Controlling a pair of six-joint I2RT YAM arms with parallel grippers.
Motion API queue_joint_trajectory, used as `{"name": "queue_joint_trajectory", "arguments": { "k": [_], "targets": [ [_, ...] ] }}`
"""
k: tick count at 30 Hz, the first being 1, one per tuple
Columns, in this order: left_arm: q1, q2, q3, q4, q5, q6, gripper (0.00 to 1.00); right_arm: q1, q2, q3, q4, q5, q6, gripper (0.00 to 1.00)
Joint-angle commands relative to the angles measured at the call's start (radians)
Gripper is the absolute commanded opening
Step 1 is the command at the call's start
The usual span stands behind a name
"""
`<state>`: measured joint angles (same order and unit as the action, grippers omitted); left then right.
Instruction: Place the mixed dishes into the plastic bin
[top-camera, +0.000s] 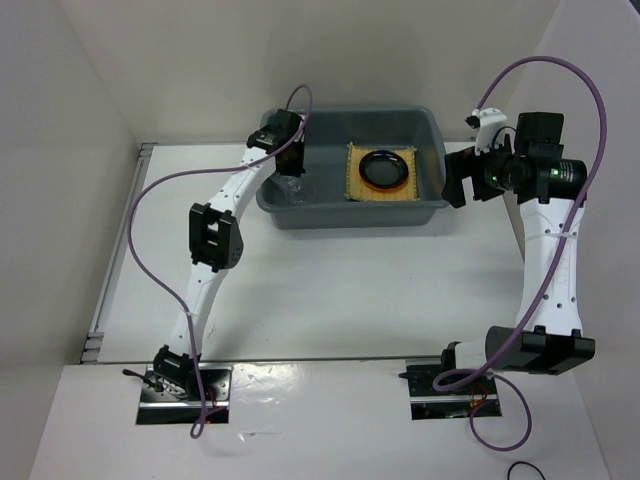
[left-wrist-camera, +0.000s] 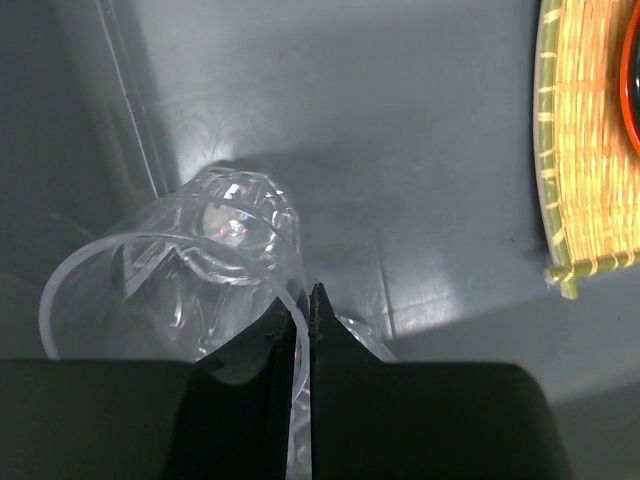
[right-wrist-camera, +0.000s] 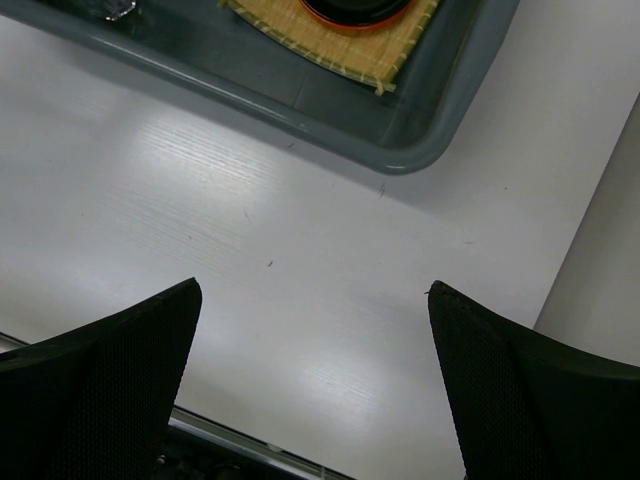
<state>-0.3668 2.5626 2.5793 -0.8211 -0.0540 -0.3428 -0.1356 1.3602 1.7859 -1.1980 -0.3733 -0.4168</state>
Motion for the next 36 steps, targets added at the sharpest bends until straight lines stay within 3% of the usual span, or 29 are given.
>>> {"name": "queue_joint_trajectory", "arguments": {
  "k": [1, 6, 10, 11, 14, 15, 16, 20, 24, 27, 34, 36],
  "targets": [
    [0.008, 0.014, 0.076, 0.042, 0.005, 0.013, 0.00, -0.001, 0.016, 0.035, 0.009, 0.019, -0.016, 0.98],
    [0.017, 0.034, 0.076, 0.051, 0.029, 0.004, 0.04, -0.001, 0.039, 0.044, 0.018, 0.019, -0.016, 0.98],
    [0.035, 0.033, 0.108, 0.051, 0.040, -0.007, 0.46, -0.001, 0.060, 0.053, 0.018, 0.019, -0.016, 0.98],
    [0.035, 0.016, 0.131, 0.051, 0.040, -0.007, 0.61, -0.001, 0.060, 0.053, 0.018, 0.019, -0.016, 0.98],
    [0.045, -0.033, 0.174, 0.051, 0.049, -0.028, 0.79, -0.001, 0.070, 0.063, 0.018, 0.019, -0.016, 0.98],
    [0.057, -0.048, 0.189, 0.051, 0.060, -0.028, 0.92, -0.001, 0.070, 0.063, 0.028, 0.019, -0.004, 0.98],
    [0.057, -0.086, 0.203, 0.051, 0.060, -0.028, 0.99, -0.001, 0.070, 0.063, 0.028, 0.030, 0.010, 0.98],
    [0.091, -0.188, 0.333, 0.042, 0.060, -0.048, 1.00, -0.001, 0.070, 0.053, 0.060, 0.086, 0.061, 0.98],
    [0.115, -0.306, 0.357, -0.053, -0.082, -0.093, 1.00, -0.001, 0.039, 0.053, 0.083, 0.119, 0.111, 0.98],
    [0.160, -0.413, 0.233, -0.067, -0.038, -0.102, 1.00, -0.010, -0.002, 0.044, 0.083, 0.128, 0.111, 0.98],
    [0.203, -0.729, -0.246, -0.015, -0.053, -0.058, 1.00, -0.010, -0.157, -0.112, 0.106, 0.163, 0.111, 0.98],
    [0.203, -0.815, -0.359, 0.003, 0.001, -0.032, 1.00, -0.019, -0.200, -0.138, 0.118, 0.186, 0.111, 0.98]
  ]
}}
